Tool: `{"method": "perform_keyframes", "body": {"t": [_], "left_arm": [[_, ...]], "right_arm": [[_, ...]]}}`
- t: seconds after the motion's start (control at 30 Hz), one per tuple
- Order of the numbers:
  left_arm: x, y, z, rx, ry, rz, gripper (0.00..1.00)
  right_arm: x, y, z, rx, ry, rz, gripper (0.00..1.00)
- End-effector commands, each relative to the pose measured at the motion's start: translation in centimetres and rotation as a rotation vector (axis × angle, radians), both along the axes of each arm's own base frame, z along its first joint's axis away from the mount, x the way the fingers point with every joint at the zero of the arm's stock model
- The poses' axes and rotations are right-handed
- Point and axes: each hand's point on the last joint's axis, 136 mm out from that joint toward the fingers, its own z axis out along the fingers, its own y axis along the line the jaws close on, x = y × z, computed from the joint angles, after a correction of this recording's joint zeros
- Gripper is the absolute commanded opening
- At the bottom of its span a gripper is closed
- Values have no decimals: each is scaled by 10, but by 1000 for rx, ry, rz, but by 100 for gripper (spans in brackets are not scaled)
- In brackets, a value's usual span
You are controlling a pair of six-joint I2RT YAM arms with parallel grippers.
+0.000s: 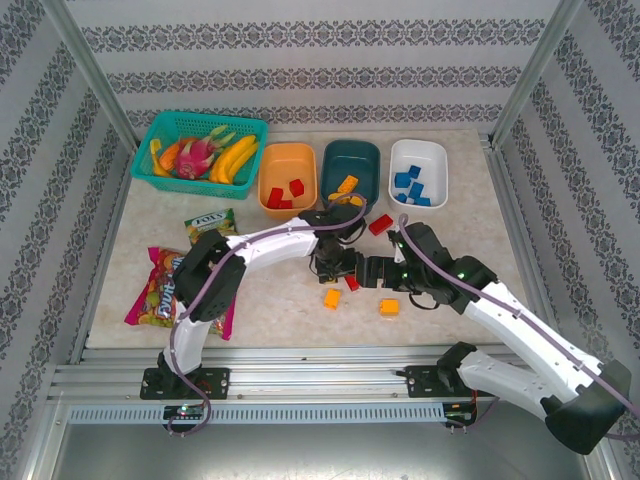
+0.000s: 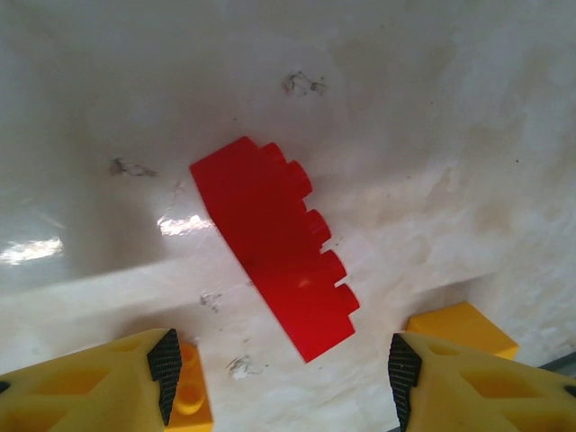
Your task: Sort the legos into containers by color
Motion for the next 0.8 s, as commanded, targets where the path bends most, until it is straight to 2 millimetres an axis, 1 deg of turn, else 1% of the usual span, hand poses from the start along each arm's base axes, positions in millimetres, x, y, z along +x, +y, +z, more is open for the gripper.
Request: {"method": "perform_keyframes", "body": {"t": [0.0, 0.2, 0.4, 0.5, 0.57, 0.6, 0.73, 0.77], "left_arm": [[1, -3, 4, 42, 29, 65, 65], [0, 3, -14, 132, 69, 80, 56], [6, -3, -22, 147, 73, 75, 49], [8, -5, -26, 156, 68, 70, 42], [11, -5, -26, 161, 53, 67, 33], [12, -4, -25, 162, 47, 64, 31], [16, -1, -18, 176, 18, 54, 25], [17, 0, -13, 177, 3, 51, 25]], "right_arm": [[-9, -6, -3, 0, -1, -13, 92], [-14, -15, 0, 9, -23, -41, 92], [-13, -14, 1, 20, -34, -42, 92], [-11, -14, 1, 19, -36, -42, 91], [-9, -12, 2, 22, -38, -39, 91], [-8, -12, 2, 22, -38, -39, 91], [-6, -11, 4, 24, -42, -39, 91], [-5, -11, 5, 25, -44, -39, 91]]}}
